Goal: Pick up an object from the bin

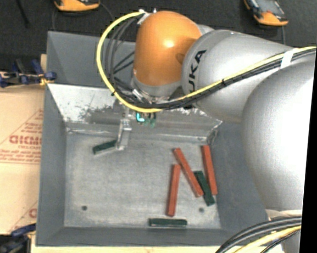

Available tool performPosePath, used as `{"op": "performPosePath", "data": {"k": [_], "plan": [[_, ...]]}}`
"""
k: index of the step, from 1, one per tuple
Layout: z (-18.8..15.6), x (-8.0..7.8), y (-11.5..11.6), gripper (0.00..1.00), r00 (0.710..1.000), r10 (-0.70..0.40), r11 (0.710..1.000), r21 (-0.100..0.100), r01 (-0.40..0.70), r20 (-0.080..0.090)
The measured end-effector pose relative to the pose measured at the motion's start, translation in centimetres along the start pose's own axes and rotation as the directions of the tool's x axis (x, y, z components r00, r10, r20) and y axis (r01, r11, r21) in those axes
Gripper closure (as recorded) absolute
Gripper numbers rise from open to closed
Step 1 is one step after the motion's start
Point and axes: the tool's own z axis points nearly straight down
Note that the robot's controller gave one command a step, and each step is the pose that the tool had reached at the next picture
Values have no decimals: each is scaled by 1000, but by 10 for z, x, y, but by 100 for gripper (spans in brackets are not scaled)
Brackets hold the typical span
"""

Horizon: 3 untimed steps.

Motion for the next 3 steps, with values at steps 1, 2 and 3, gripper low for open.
{"op": "performPosePath", "data": {"k": [1, 2, 3], "plan": [[119, 16, 5, 0, 998, 64, 998, 1, -64, -1], [113, 14, 5, 100, 998, 68, 998, -2, -68, 7], [-24, 40, 20, 100, 999, 37, 999, -3, -37, 15]]}}
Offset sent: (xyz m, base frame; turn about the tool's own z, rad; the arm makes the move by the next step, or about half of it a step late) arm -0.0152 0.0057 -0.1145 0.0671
